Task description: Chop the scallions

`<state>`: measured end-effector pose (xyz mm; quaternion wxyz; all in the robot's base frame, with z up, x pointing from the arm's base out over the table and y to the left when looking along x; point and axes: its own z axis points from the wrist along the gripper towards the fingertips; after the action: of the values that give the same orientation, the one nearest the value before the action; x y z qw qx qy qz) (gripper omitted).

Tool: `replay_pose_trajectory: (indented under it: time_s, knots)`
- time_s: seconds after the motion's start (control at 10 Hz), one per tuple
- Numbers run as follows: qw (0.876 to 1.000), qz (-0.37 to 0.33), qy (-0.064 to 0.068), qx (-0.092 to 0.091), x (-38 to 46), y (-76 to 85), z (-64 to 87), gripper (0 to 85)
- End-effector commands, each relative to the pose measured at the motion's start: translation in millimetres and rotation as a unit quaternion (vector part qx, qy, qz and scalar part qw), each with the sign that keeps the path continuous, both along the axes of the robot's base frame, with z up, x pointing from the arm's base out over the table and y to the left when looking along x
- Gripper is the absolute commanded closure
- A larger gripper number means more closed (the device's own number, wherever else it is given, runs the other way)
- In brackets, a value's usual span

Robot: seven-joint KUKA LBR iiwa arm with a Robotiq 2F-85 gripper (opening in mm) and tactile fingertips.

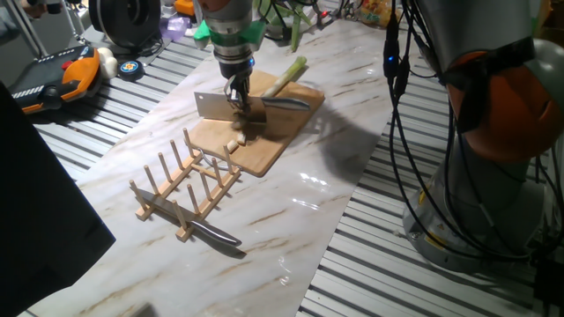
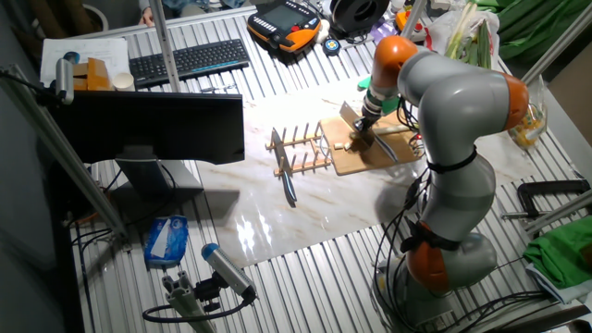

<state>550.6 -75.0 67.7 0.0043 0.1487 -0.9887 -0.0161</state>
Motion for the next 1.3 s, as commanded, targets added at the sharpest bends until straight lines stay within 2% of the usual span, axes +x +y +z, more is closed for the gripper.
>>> replay_pose_trajectory:
  time_s: [0.0,0.3,0.5,0.8,1.2]
  knots:
    - [1.000,0.000,0.000,0.000,-1.0,-0.1,1.9,84.3]
    - [1.000,0.000,0.002,0.002,-1.4,-0.8,-2.1,84.3]
    - [1.000,0.002,0.001,0.001,-5.6,-7.6,-4.9,84.3]
    - [1.000,0.004,0.007,0.004,-11.6,-14.2,-6.2,84.3]
    - [1.000,-0.001,0.008,0.002,-7.0,-5.9,-3.2,84.3]
